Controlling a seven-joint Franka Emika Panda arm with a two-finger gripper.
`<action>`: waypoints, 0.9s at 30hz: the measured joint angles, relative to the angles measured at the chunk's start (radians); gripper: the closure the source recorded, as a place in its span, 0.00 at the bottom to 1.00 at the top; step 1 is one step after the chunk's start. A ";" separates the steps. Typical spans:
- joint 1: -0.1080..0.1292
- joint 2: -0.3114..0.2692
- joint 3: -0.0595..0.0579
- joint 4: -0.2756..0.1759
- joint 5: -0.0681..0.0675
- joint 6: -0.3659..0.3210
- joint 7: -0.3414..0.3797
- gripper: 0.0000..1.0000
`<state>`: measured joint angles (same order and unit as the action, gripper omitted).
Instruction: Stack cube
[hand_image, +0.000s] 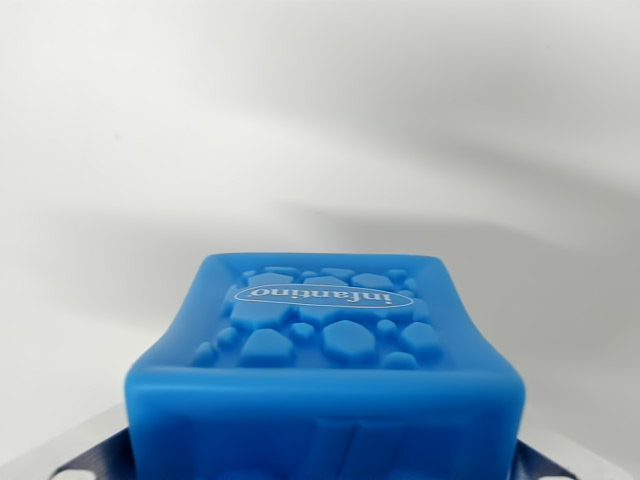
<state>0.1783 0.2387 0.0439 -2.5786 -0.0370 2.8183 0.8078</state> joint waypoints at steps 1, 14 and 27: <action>0.000 -0.009 0.000 -0.002 0.002 -0.007 -0.001 1.00; 0.000 -0.116 0.002 -0.011 0.018 -0.103 -0.013 1.00; 0.001 -0.215 0.000 -0.010 0.030 -0.198 -0.019 1.00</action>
<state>0.1793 0.0240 0.0441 -2.5885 -0.0071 2.6208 0.7888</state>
